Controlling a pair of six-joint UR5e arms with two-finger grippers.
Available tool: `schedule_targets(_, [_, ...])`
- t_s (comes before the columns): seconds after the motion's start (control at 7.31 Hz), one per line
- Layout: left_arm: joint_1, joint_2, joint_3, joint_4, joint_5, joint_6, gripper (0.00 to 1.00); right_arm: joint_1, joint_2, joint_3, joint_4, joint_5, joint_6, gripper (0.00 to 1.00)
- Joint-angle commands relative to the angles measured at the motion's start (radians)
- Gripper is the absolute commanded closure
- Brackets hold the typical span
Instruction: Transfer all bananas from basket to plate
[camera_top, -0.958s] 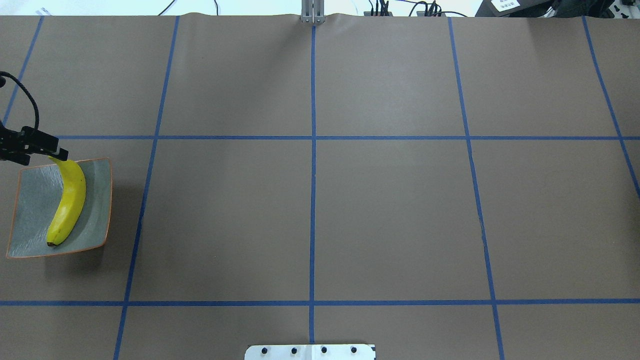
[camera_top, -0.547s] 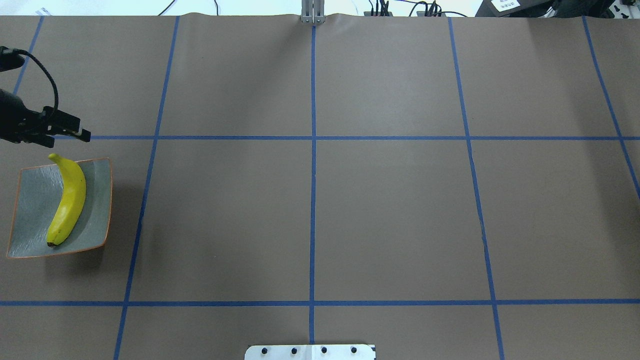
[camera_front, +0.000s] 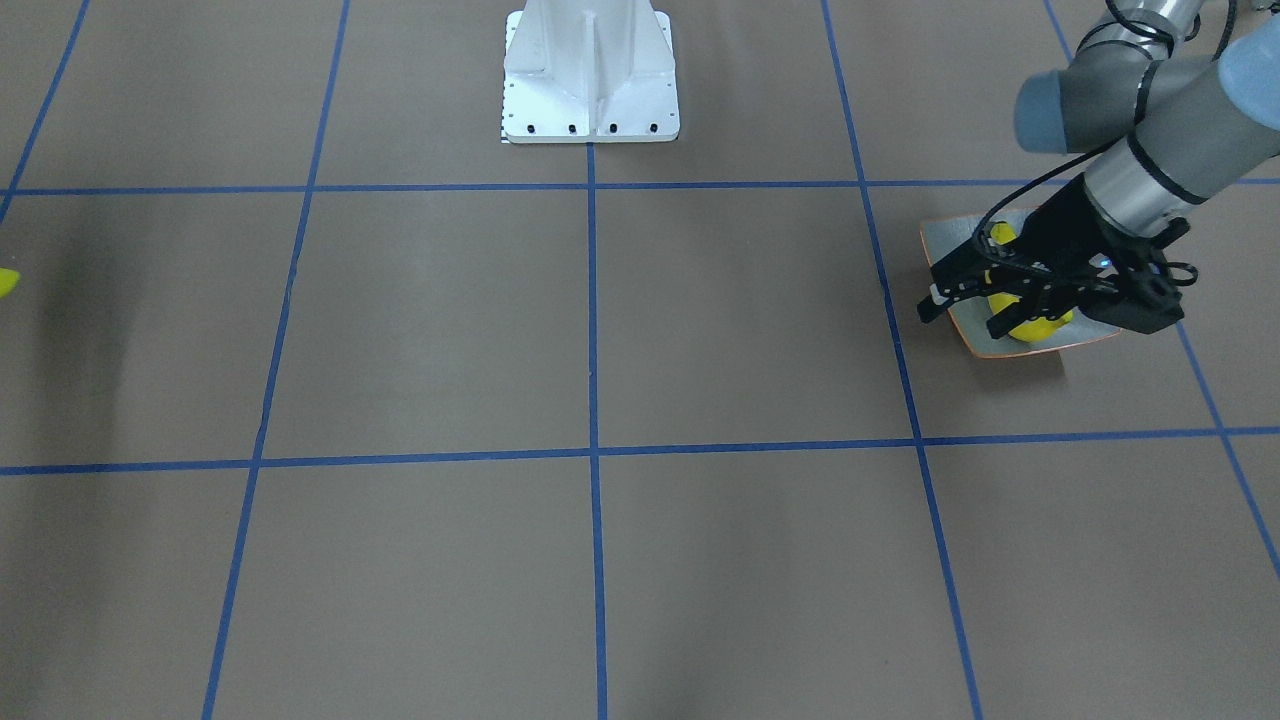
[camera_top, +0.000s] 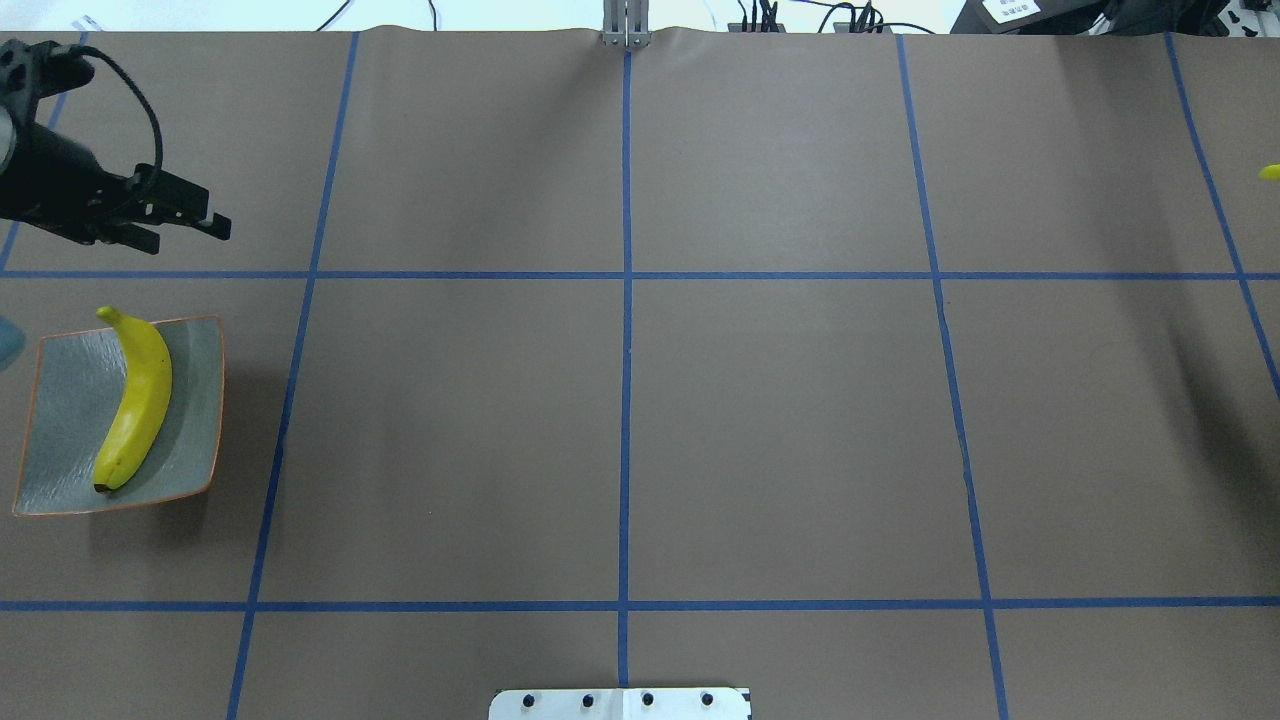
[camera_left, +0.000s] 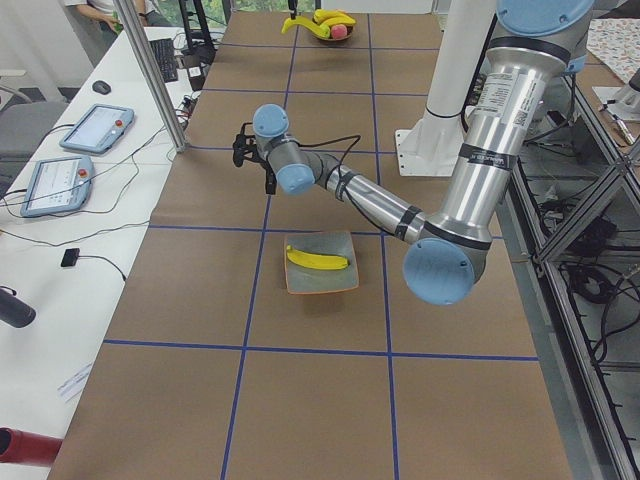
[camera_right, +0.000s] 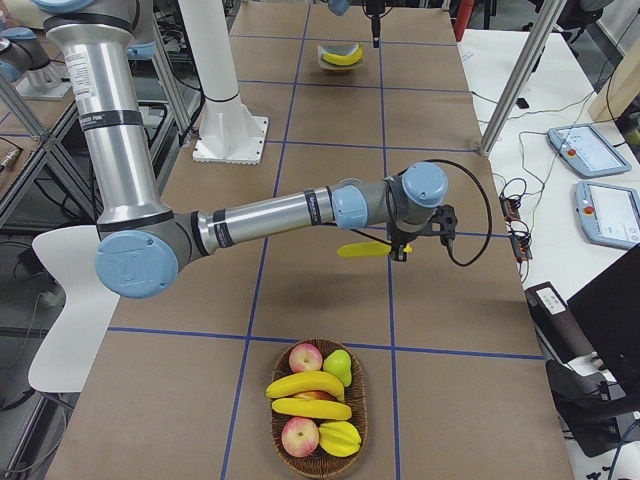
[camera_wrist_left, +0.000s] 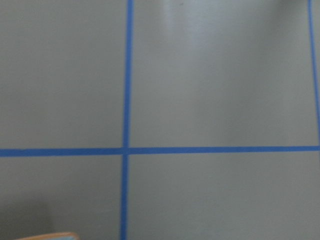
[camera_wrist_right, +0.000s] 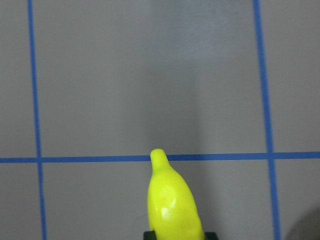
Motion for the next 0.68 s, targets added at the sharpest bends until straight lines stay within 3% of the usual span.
schedule_targets(0.0, [0.082, -0.139, 0.045, 0.000, 0.001, -0.024, 0.00, -0.138, 0.108, 0.044, 0.113, -0.003, 0.367, 1.00])
schedule_targets(0.27, [0.110, -0.210, 0.065, -0.002, 0.001, -0.024, 0.00, -0.307, 0.167, 0.041, 0.270, -0.104, 0.626, 1.00])
schedule_targets(0.55, [0.156, -0.236, 0.079, -0.069, 0.001, -0.024, 0.00, -0.419, 0.240, 0.038, 0.311, -0.149, 0.778, 1.00])
